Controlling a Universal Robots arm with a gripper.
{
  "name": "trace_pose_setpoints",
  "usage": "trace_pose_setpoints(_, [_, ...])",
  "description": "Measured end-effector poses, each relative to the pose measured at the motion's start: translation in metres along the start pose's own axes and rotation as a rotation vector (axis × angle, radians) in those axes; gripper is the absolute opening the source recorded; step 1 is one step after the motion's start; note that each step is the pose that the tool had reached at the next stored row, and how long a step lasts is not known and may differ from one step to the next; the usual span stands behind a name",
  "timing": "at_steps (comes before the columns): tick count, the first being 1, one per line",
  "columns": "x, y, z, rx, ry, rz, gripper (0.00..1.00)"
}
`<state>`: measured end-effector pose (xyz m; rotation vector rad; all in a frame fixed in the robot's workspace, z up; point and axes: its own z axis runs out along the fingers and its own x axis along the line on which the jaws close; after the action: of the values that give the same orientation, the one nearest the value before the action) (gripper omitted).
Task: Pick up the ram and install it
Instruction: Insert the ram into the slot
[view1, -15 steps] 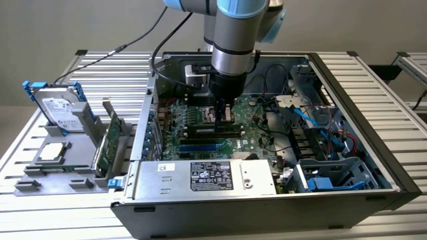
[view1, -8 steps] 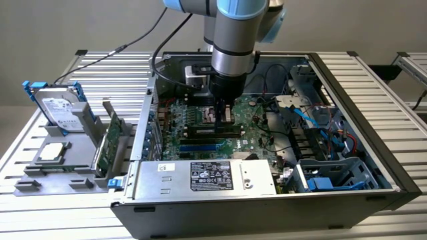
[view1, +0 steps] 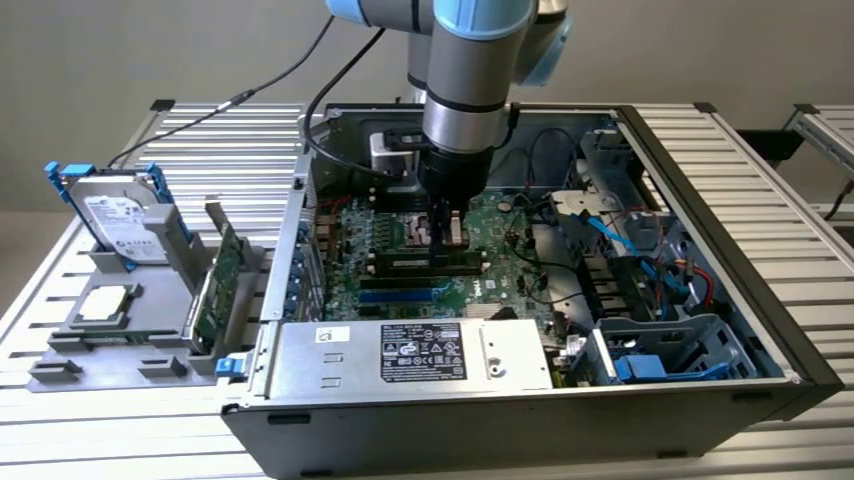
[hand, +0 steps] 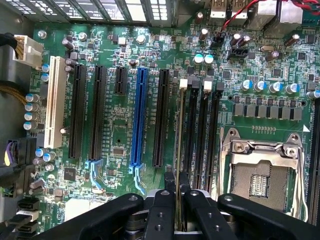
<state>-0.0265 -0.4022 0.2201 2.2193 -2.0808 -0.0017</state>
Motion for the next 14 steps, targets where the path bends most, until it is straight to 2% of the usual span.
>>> trace_pose_setpoints(14, [-0.0003,0.0001,-0.0006,-0.0011,-0.0012,0.016,0.14])
